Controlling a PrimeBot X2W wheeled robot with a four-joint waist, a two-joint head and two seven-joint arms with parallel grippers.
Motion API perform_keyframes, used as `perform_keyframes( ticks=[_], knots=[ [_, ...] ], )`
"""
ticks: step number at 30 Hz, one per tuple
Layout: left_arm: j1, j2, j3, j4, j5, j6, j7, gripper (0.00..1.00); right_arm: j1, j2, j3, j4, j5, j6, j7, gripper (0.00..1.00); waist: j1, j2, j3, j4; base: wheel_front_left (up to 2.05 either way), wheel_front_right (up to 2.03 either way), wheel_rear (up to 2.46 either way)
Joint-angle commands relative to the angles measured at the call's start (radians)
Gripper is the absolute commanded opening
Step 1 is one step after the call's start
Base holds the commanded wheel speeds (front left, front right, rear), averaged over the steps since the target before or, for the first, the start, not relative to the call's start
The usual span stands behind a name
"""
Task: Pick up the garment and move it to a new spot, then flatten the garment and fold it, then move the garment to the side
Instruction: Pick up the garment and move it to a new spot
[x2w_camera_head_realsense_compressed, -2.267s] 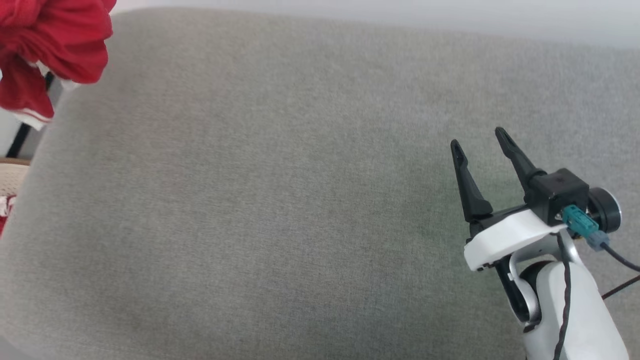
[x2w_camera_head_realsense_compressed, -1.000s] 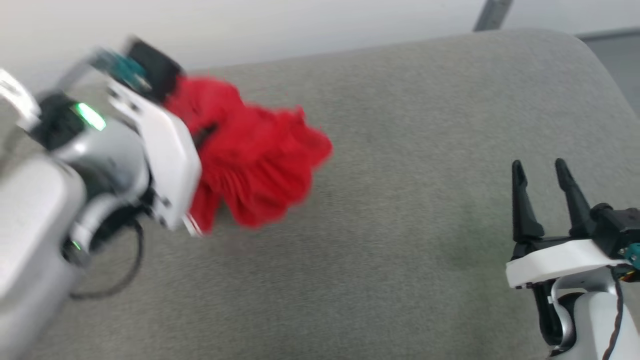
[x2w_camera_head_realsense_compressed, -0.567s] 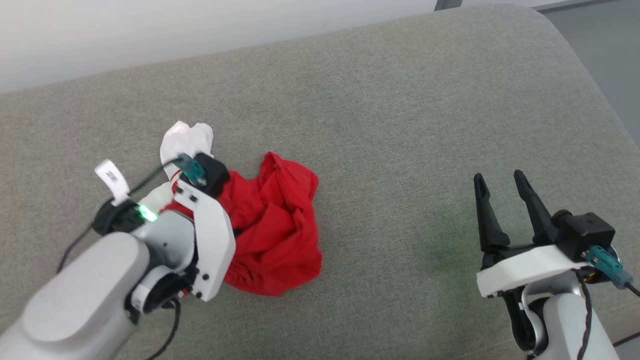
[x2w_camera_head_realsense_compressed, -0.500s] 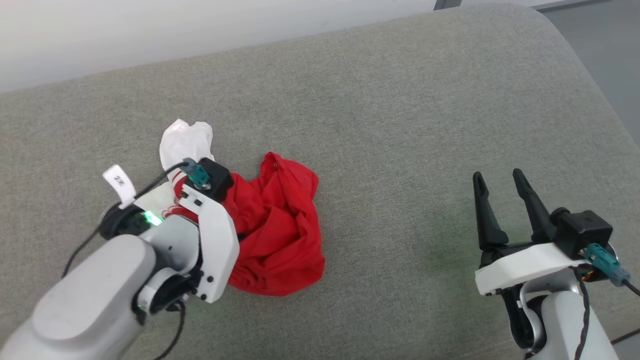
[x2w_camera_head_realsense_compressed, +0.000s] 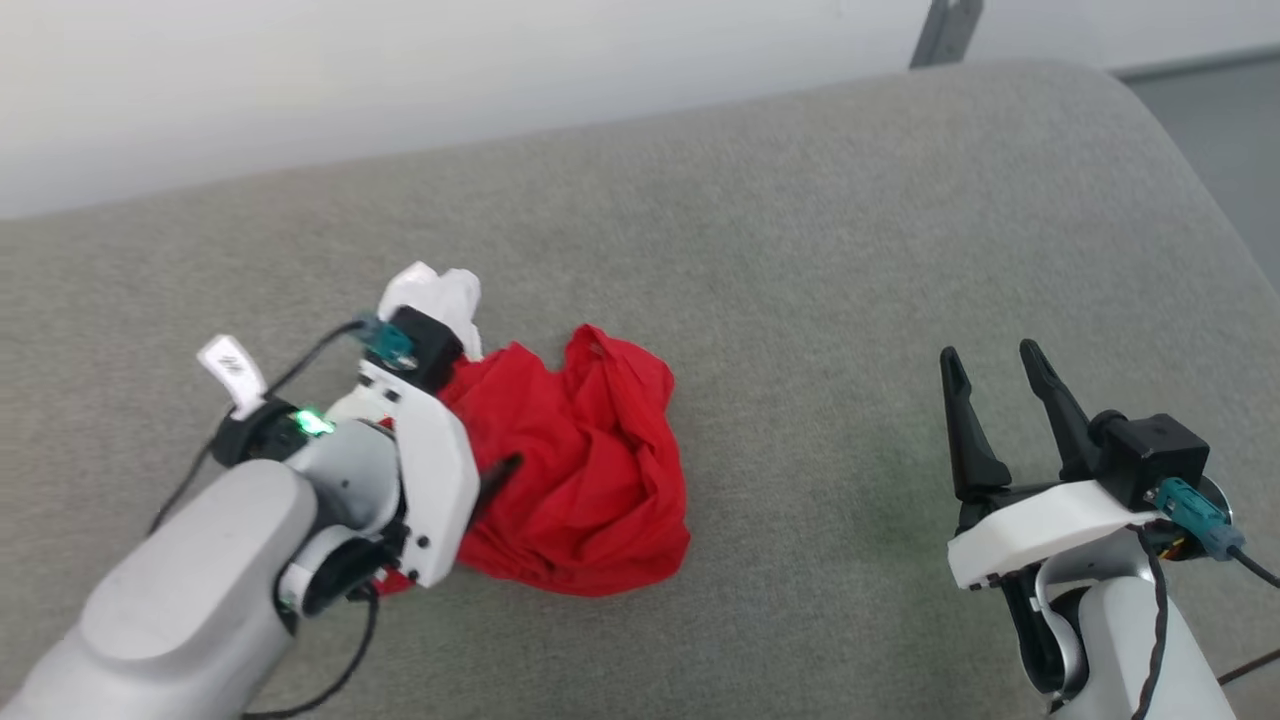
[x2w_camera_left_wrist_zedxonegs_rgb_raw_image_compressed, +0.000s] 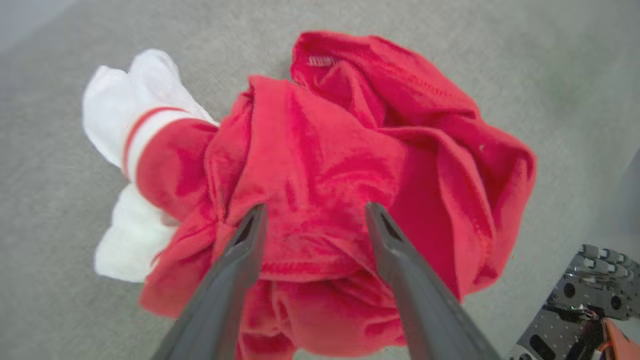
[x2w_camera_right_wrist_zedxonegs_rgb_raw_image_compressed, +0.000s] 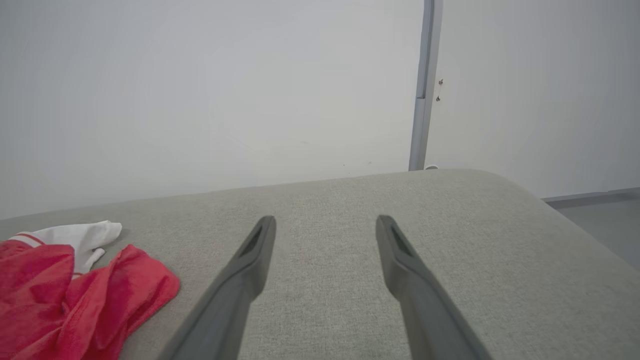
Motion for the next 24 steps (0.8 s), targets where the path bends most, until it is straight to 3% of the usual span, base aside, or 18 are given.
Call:
perform_keyframes(
  ticks=[1,10,24],
  knots=[
    [0.010,0.006,0.009,-0.008,0.001,0.003,-0.016,1.00,0.010,0.000,0.001,0.002,-0.007,0.000,0.004,1.00,0.0000,0.0000,-0.025,0.020,0.00,0.00,0.00],
    [0.130,0.072,0.092,-0.087,0.005,0.013,-0.265,1.00,0.056,0.000,-0.007,-0.002,-0.034,0.000,0.016,1.00,0.0000,0.0000,-0.117,0.088,0.00,0.00,0.00],
    [0.399,0.099,0.240,-0.106,0.026,0.121,-0.732,1.00,0.112,0.000,-0.024,-0.001,-0.059,0.000,0.016,1.00,0.0000,0.0000,-0.180,0.189,0.00,0.00,0.00]
  ],
)
